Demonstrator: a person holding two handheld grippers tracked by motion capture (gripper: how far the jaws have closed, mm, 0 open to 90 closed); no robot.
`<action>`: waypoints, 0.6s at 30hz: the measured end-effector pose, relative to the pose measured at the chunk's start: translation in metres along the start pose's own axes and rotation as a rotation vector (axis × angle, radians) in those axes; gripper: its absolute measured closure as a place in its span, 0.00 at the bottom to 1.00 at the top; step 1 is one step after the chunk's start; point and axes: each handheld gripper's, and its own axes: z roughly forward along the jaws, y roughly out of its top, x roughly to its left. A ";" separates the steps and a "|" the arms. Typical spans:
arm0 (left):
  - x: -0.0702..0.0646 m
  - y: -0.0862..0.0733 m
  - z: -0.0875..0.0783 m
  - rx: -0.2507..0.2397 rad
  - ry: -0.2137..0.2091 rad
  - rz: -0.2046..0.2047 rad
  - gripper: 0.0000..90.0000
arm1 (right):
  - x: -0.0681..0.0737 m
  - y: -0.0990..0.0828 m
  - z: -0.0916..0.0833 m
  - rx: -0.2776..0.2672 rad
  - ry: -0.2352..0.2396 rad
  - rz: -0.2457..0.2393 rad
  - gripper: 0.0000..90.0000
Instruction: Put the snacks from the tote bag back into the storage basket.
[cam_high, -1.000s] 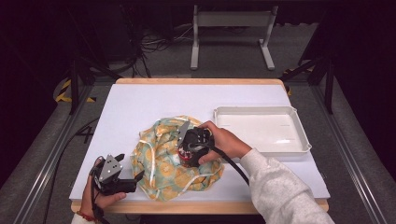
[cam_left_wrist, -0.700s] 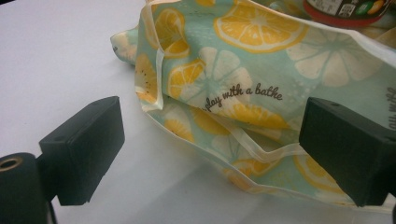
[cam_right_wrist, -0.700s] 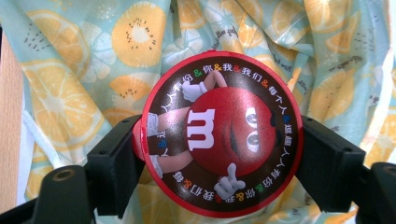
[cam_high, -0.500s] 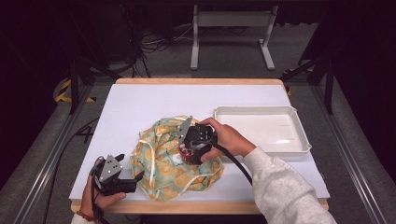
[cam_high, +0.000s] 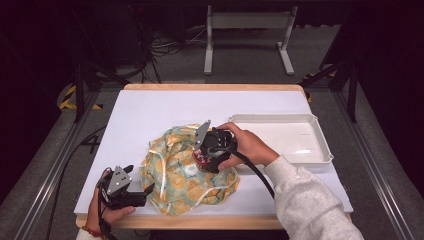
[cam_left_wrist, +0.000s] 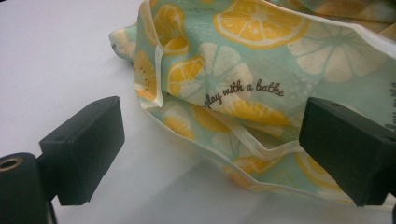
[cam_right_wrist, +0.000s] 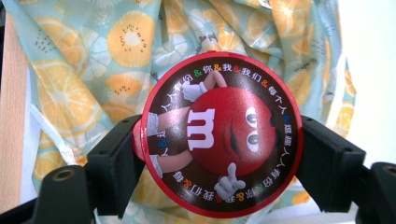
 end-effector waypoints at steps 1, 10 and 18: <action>0.000 0.000 0.000 -0.001 0.000 -0.002 0.08 | 0.000 0.000 -0.001 0.001 0.001 0.002 0.26; 0.000 0.000 0.000 -0.003 -0.003 0.003 0.08 | -0.003 -0.010 -0.021 -0.029 -0.010 0.018 0.26; 0.000 -0.001 -0.001 -0.004 -0.006 -0.001 0.08 | -0.013 -0.031 -0.042 -0.020 -0.044 0.052 0.26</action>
